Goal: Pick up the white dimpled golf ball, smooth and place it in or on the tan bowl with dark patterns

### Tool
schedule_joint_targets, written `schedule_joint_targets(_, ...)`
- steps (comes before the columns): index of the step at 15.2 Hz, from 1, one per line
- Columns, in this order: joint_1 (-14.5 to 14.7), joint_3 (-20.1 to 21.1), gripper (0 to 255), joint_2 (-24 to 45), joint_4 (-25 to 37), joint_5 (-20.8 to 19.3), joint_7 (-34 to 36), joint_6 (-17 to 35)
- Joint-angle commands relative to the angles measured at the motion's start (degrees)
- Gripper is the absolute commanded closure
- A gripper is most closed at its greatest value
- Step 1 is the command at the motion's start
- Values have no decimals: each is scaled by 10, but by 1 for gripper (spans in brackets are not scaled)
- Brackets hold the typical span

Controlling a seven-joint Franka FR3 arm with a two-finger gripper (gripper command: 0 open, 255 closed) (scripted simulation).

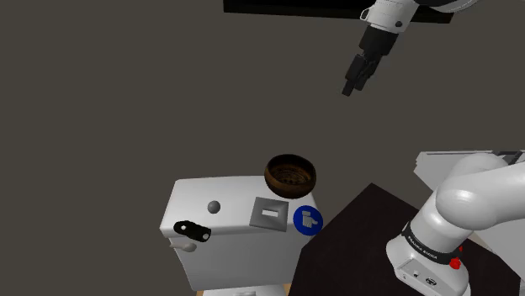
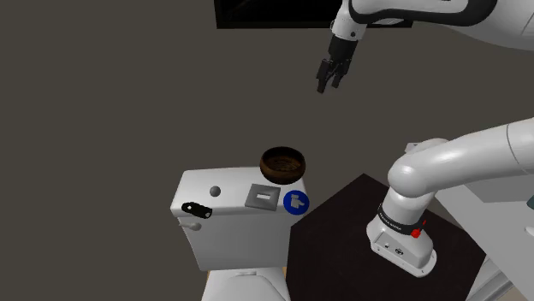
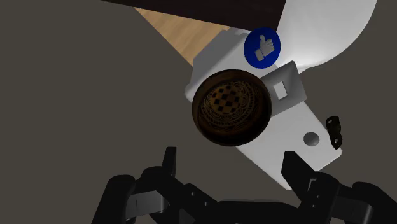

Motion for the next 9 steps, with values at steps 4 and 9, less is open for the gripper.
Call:
schedule_joint_targets(4, 8, 32, 0, 27, -14, 14, 29, 37)
schedule_joint_targets(9, 21, 84, 0, 86, -24, 33, 76, 99)
